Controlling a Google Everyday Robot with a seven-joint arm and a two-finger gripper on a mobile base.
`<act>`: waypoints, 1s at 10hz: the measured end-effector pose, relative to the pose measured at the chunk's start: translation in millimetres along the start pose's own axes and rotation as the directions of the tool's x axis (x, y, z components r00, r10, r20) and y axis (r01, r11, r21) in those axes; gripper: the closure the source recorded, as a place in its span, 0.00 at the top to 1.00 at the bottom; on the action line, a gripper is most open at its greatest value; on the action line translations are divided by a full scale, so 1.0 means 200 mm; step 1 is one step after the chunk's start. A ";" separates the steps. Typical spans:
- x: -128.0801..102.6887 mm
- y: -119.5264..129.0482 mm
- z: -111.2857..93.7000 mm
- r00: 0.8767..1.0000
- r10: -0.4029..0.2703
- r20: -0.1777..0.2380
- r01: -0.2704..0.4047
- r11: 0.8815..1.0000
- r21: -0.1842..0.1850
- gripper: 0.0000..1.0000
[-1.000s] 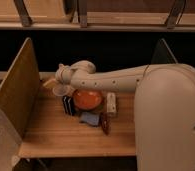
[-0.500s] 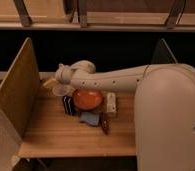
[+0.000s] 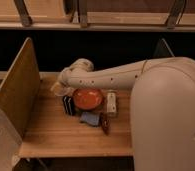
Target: Knock the eraser over
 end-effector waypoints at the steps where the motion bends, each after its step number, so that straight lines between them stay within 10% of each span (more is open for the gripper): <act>1: 0.10 -0.07 -0.13 0.995 -0.024 -0.100 0.027 0.999 0.034 0.80; 3: 0.26 -0.20 -0.40 0.967 -0.036 -0.252 0.062 0.993 0.099 0.80; 5: 0.32 -0.25 -0.52 0.950 -0.031 -0.309 0.073 0.990 0.124 0.80; 10: 0.21 -0.16 -0.26 0.969 -0.053 -0.242 0.069 0.996 0.060 0.80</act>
